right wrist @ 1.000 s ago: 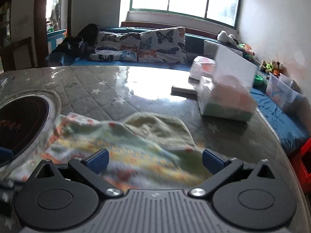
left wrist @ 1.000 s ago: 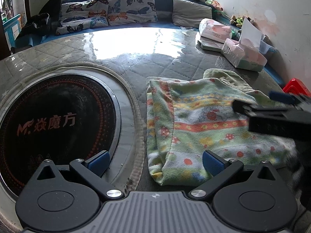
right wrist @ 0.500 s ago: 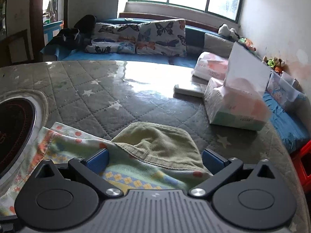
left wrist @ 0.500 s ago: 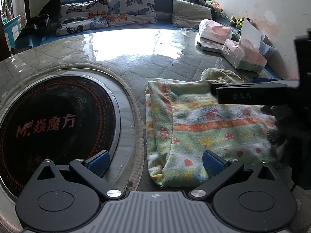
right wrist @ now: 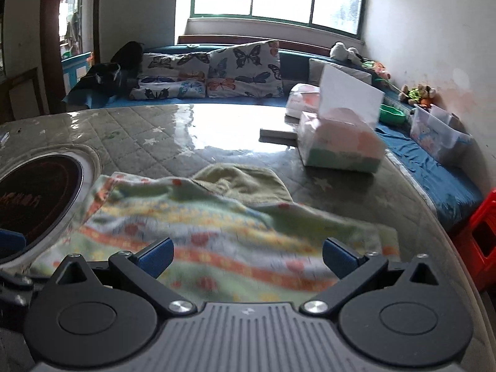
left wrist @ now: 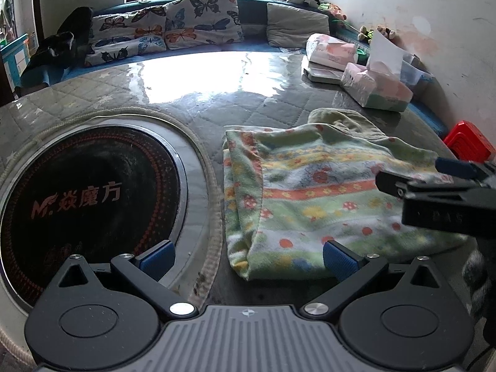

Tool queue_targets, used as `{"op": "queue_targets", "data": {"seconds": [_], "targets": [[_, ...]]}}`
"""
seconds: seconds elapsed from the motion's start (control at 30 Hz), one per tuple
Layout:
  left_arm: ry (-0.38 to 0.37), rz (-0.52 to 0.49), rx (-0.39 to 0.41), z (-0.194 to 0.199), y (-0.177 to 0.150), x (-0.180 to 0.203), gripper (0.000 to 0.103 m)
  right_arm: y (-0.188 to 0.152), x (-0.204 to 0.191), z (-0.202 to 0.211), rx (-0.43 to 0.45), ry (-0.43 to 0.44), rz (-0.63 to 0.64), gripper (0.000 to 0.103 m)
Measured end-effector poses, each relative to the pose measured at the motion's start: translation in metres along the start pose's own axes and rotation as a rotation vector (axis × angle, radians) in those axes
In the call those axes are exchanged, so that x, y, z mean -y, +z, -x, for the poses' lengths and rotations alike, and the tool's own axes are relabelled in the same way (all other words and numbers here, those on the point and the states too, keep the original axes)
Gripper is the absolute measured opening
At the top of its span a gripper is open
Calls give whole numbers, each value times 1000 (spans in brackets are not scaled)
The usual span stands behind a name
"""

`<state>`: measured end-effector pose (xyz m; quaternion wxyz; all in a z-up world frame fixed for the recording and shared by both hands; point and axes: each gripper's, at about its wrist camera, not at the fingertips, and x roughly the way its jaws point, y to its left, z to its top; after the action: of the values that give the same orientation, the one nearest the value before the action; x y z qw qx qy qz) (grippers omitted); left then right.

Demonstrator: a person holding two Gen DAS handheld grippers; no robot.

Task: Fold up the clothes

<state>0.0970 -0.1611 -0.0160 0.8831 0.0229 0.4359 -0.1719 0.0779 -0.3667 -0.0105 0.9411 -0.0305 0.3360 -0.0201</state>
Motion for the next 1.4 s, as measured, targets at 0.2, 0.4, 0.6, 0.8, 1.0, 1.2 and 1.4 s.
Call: {"op": "queue_targets", "data": {"seconds": [0.2, 0.4, 0.6, 0.8, 1.0, 1.2, 1.4], "targets": [[0, -54, 2, 8, -8, 7, 103, -19, 2, 18, -7, -15, -48, 103], [-3, -66, 3, 12, -12, 11, 103, -33, -1, 27, -26, -25, -68, 103], [-11, -71, -5, 15, -19, 12, 103, -44, -5, 36, -38, -48, -78, 103], [-20, -74, -9, 20, -25, 12, 103, -50, -8, 42, -54, -65, -100, 103], [-26, -73, -8, 23, -30, 11, 103, -56, -11, 47, -70, -85, -125, 103], [-31, -76, -5, 27, -33, 12, 103, -62, -11, 54, -79, -96, -154, 103], [-34, -82, -3, 31, -38, 13, 103, -67, -15, 59, -86, -98, -157, 103]]}}
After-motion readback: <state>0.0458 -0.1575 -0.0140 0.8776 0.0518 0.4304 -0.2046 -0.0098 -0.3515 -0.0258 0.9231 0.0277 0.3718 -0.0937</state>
